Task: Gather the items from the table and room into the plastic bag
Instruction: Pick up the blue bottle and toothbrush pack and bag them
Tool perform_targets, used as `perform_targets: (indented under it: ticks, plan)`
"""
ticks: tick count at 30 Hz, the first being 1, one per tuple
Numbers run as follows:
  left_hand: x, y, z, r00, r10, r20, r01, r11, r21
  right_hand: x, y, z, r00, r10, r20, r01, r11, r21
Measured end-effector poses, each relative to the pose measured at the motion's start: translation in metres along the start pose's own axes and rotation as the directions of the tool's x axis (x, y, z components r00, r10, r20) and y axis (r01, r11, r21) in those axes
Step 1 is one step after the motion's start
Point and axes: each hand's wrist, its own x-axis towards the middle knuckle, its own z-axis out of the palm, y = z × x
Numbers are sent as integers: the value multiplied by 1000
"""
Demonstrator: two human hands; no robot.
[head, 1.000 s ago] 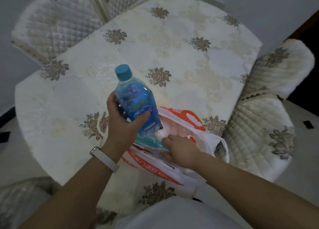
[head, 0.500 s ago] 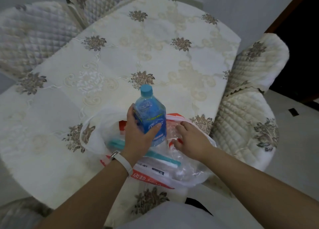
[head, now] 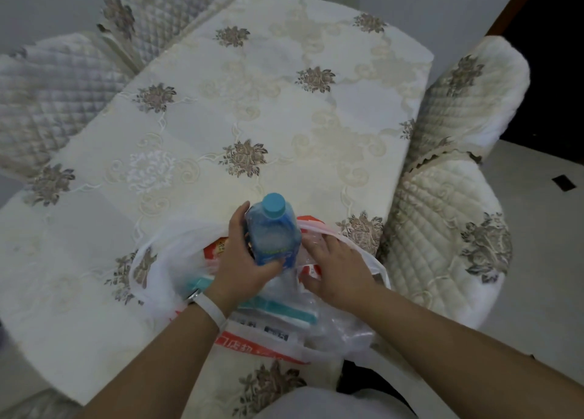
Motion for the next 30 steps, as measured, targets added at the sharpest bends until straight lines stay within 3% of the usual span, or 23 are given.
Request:
perform_targets:
  ticks: [7, 13, 23, 27, 30]
  plan:
    - [11, 3, 10, 998, 62, -5, -62, 998, 15, -13, 8, -4, 994, 78, -77, -70, 993, 97]
    - [20, -5, 14, 999, 29, 35, -30, 999, 36, -20, 11, -6, 987, 145, -65, -134, 978, 158]
    - [26, -5, 5, 989, 32, 146, -45, 995, 87, -20, 9, -6, 992, 111, -64, -105, 990, 96]
    - [12, -8, -14, 988, -12, 155, -19, 980, 197, -17, 2, -10, 995, 94, -32, -93, 995, 30]
    - [-5, -10, -28, 997, -14, 76, -13, 939, 343, -19, -4, -16, 997, 65, -49, -66, 998, -24]
